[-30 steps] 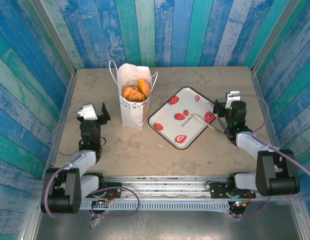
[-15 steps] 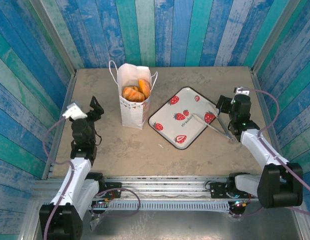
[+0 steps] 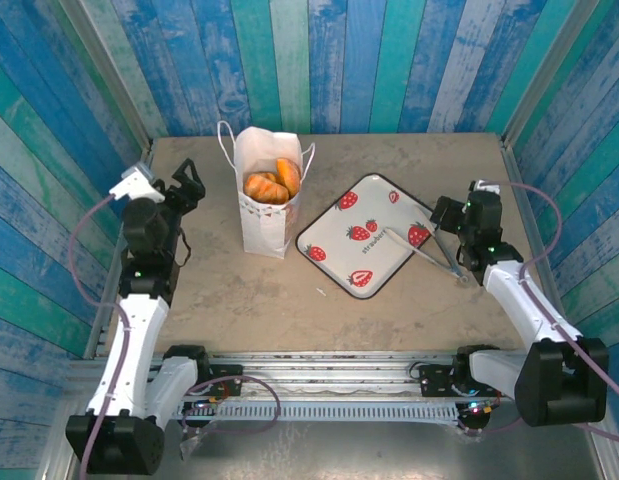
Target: Take the fake bread out of the paper bag
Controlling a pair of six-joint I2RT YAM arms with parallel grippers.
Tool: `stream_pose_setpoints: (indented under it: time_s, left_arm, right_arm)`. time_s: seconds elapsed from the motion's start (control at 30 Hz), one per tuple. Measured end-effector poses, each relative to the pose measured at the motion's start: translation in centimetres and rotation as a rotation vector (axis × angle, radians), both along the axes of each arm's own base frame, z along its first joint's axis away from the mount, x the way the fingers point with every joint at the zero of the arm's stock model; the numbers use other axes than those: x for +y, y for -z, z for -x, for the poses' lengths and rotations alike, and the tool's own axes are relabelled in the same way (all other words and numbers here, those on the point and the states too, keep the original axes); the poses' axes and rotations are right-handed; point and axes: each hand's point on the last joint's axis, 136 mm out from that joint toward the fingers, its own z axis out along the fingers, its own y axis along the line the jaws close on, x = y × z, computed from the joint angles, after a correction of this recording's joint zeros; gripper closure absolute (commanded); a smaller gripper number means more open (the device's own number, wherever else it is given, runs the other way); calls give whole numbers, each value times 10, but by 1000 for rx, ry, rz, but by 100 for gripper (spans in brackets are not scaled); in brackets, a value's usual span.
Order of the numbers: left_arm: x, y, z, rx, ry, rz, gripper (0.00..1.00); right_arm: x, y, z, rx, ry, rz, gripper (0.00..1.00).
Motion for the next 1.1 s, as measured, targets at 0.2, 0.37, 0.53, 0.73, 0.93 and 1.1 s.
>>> stream_pose_setpoints:
  time_s: [0.2,0.37,0.53,0.73,0.93,1.1]
  left_arm:
    - [-24,-21,-11,14,130,26,6]
    - [-55,-25,-20,50,220,10,6]
    - [-76,-19,-37,114,269,-24,6]
    - [-87,11,-62,238,295,-71,14]
    - [-93,37,-75,320,309,-99,30]
    - [-92,40,-83,350,301,-121,37]
  right_arm:
    - [-3,0,4,28,25,-12,0]
    - [-4,-10,3,28,37,-12,0]
    - [-5,-16,1,46,41,-10,0]
    - [-6,-18,0,114,47,1,0]
    - [-6,-12,3,187,43,15,0]
    - [-8,-7,10,231,46,28,0]
